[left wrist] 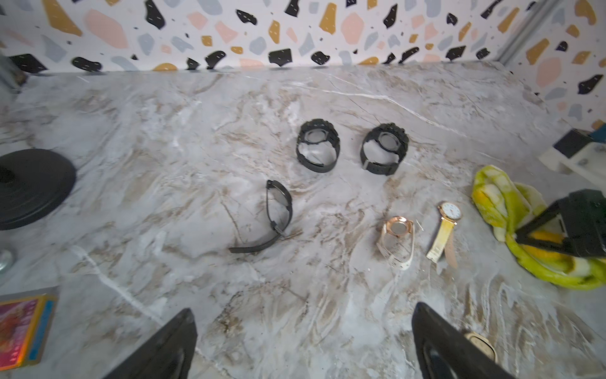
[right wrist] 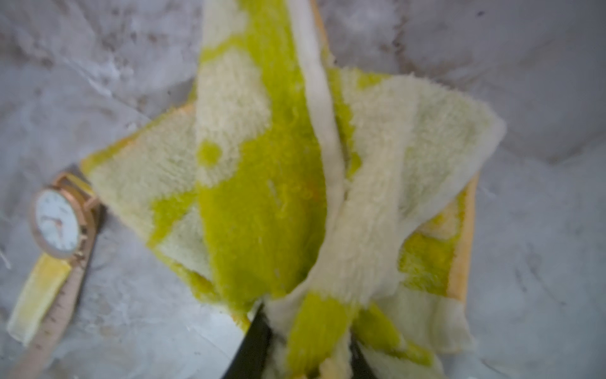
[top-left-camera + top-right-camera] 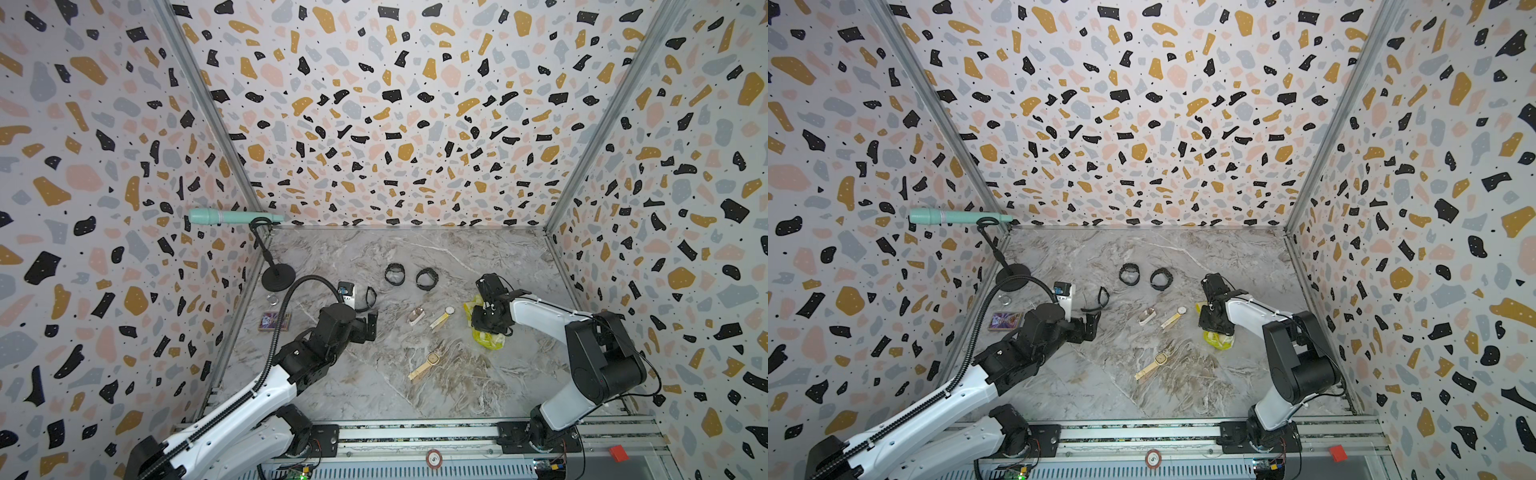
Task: Wipe the watch dial
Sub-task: Place the cleaning item at the center of the board.
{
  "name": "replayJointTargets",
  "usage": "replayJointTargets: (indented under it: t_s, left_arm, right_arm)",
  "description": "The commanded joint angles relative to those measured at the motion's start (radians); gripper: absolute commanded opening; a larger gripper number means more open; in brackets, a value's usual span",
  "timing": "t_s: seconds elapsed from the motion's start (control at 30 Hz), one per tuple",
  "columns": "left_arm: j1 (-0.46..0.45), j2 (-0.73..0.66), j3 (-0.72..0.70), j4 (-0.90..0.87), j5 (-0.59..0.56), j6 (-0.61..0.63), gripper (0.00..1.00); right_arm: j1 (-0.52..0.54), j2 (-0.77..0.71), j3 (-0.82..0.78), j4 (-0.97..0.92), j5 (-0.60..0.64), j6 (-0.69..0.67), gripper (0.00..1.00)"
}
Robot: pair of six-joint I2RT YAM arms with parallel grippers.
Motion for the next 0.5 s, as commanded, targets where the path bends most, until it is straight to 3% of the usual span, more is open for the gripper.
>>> replayJointTargets:
  t_s: [0.0, 0.23, 0.47]
  left_arm:
    - [0.013, -0.027, -0.018, -0.027, -0.104, -0.021, 1.00]
    - [0.045, -0.078, -0.024, -0.025, -0.258, -0.035, 1.00]
    - [0.102, -0.099, -0.016, 0.009, -0.313, 0.019, 0.99]
  right_arm:
    - [-0.019, 0.007, -0.001, -0.013, 0.037, -0.006, 0.01]
    - [-0.083, -0.084, 0.186, -0.081, 0.051, -0.073, 0.00]
    - [-0.189, 0.011, 0.394, -0.043, 0.014, -0.149, 0.00]
